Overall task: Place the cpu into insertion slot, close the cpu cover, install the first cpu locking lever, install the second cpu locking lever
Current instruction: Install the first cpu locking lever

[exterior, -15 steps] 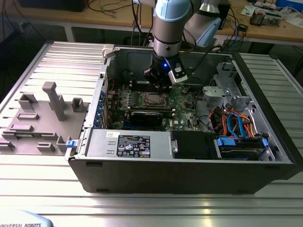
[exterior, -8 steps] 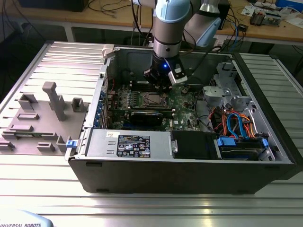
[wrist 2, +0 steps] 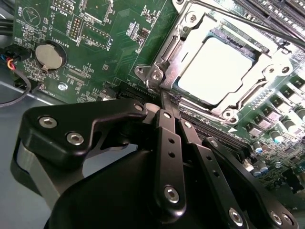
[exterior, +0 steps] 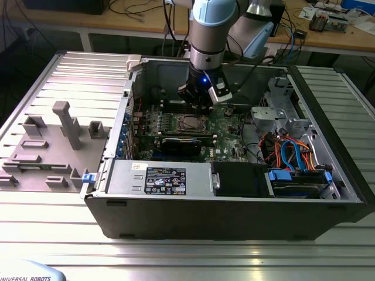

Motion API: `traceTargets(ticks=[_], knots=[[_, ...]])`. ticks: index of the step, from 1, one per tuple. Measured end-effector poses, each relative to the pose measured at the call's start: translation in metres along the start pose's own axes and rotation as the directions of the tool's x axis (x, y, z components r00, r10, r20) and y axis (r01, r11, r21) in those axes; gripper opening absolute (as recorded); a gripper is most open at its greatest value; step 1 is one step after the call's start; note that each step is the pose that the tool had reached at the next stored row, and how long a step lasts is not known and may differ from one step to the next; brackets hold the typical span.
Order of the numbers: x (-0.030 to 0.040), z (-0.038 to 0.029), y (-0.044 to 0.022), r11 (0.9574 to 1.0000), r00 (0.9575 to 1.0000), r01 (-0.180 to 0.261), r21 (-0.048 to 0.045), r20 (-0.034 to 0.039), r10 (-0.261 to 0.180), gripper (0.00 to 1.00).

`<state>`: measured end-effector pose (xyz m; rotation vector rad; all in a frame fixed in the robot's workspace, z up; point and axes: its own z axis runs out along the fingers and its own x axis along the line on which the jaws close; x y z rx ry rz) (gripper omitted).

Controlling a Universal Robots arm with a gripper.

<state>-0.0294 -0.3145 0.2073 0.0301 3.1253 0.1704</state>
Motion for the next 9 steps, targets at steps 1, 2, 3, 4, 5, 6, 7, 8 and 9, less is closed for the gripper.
traceTargets(ticks=[1,2,3,4,5,6,7,8,9], knots=[[0.0,-0.001,0.0001,1.0,1.0,0.0,0.0,0.0,0.0,0.11],[0.0,-0.0017,0.0002,1.0,1.0,0.0,0.0,0.0,0.0,0.11],[0.0,-0.0018,0.0002,1.0,1.0,0.0,-0.0002,0.0001,0.0,0.11],[-0.0001,-0.0018,0.0002,1.0,1.0,0.0,-0.0003,0.0002,0.0,0.11],[-0.0001,-0.0021,-0.0003,1.0,1.0,0.0,0.0003,-0.0001,0.0,0.11],[-0.0001,-0.0022,-0.0015,1.0,1.0,0.0,0.0003,-0.0001,0.0,0.11],[-0.0001,-0.0022,-0.0024,1.0,1.0,0.0,0.0002,-0.0001,0.0,0.11],[-0.0001,-0.0023,-0.0032,1.0,1.0,0.0,0.0002,0.0,0.0,0.11],[-0.0001,-0.0023,-0.0032,1.0,1.0,0.0,0.0002,0.0,0.0,0.11]])
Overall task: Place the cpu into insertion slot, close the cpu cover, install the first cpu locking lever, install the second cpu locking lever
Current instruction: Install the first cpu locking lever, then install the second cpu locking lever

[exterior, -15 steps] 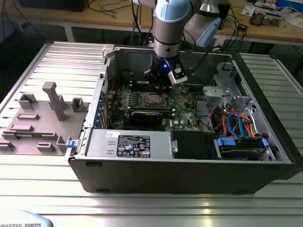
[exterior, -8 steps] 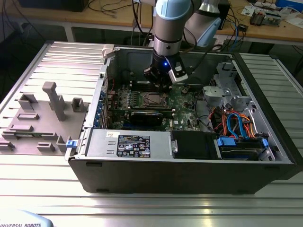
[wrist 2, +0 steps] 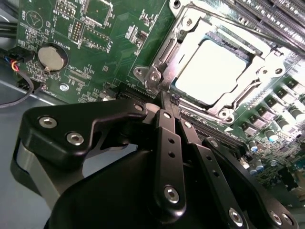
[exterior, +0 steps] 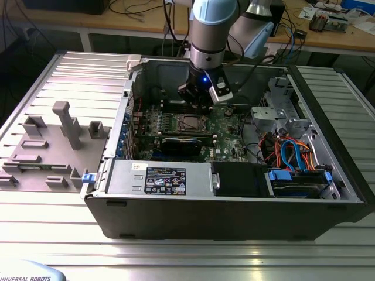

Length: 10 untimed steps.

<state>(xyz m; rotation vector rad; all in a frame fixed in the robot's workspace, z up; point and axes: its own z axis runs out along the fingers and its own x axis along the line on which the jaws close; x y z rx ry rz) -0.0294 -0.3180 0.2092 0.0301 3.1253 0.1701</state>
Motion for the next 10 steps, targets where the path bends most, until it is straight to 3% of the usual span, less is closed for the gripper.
traceTargets(ticks=[10], knots=[[-0.0001,-0.0001,-0.0038,1.0,1.0,0.0,0.0005,0.0,0.0,0.11]])
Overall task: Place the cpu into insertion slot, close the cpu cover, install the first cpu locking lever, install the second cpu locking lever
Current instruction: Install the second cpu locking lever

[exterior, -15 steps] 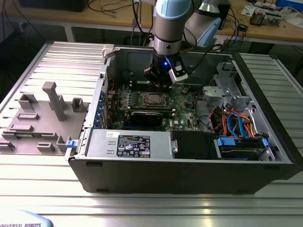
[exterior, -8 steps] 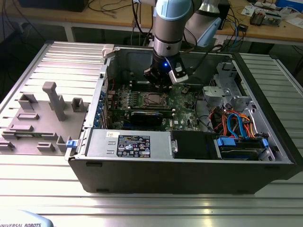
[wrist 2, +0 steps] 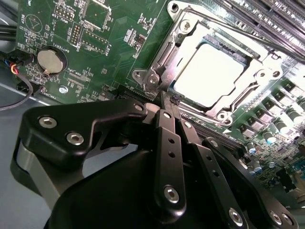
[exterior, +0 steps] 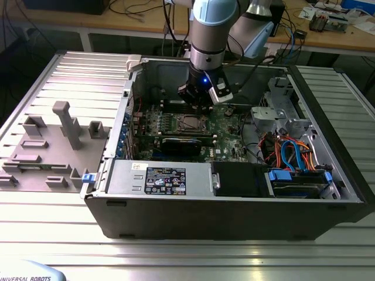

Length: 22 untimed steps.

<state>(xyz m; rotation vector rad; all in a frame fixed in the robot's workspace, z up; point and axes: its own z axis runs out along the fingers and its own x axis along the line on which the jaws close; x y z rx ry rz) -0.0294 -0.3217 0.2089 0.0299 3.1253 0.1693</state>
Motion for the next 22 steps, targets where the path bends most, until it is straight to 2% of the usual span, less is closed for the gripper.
traceTargets(ticks=[3,5,16,19,22], knots=[[0.0,-0.001,-0.0015,1.0,1.0,0.0,0.0002,-0.0001,0.0,0.11],[0.0,-0.0044,-0.0011,1.0,1.0,0.0,0.0001,0.0,0.0,0.11],[-0.0004,-0.0412,0.0029,1.0,1.0,0.0,0.0049,0.0001,0.0,0.11],[-0.0004,-0.0427,0.0027,1.0,1.0,0.0,0.0051,0.0002,0.0,0.11],[-0.0006,-0.0433,-0.0021,1.0,1.0,0.002,0.0054,-0.0016,-0.002,0.11]])
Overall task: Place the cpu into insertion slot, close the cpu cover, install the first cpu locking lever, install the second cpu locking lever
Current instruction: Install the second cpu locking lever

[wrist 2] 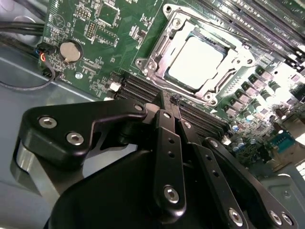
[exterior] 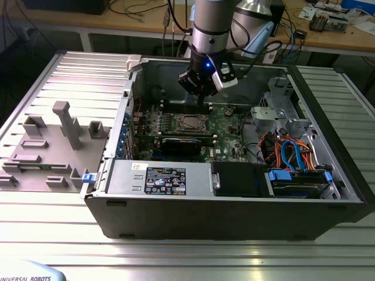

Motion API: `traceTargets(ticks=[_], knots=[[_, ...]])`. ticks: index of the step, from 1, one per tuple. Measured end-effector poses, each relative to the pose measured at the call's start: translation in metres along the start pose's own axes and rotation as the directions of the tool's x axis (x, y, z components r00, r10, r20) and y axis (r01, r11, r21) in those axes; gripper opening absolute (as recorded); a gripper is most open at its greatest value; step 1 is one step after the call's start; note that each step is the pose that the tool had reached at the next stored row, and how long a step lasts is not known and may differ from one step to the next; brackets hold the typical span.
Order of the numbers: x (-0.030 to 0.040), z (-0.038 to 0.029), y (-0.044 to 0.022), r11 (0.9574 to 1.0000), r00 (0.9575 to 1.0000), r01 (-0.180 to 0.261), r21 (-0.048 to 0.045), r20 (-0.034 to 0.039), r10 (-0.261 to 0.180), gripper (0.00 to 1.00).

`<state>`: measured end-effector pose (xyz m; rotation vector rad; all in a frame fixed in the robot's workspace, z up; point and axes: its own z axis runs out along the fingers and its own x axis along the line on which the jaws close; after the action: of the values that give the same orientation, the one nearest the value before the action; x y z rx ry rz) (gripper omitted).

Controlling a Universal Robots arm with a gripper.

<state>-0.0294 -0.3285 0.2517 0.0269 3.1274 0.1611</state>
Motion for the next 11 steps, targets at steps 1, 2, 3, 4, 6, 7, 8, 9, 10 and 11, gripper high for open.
traceTargets(ticks=[1,2,3,4,6,7,8,9,10,11], knots=[[0.0,-0.0002,-0.0017,1.0,1.0,0.001,0.0,-0.0004,-0.001,0.11],[-0.0001,-0.0004,-0.0042,1.0,1.0,0.002,-0.0001,-0.0008,-0.002,0.11],[-0.0001,-0.0006,-0.0061,1.0,1.0,0.002,-0.0002,-0.0011,-0.002,0.11],[-0.0001,-0.0008,-0.0084,1.0,1.0,0.003,-0.0002,-0.0012,-0.003,0.11],[-0.0002,-0.0014,-0.0133,1.0,1.0,0.004,-0.0001,-0.0014,-0.004,0.11],[-0.0002,-0.0015,-0.0146,1.0,1.0,0.004,-0.0002,-0.0014,-0.004,0.11],[-0.0003,-0.0015,-0.0152,1.0,1.0,0.004,-0.0001,-0.0014,-0.004,0.11],[-0.0002,-0.0015,-0.0156,1.0,1.0,0.004,-0.0003,-0.0013,-0.004,0.11],[-0.0002,-0.0015,-0.0156,1.0,1.0,0.003,-0.0002,-0.0014,-0.003,0.11],[-0.0003,-0.0015,-0.0156,1.0,1.0,0.004,-0.0002,-0.0014,-0.004,0.11]])
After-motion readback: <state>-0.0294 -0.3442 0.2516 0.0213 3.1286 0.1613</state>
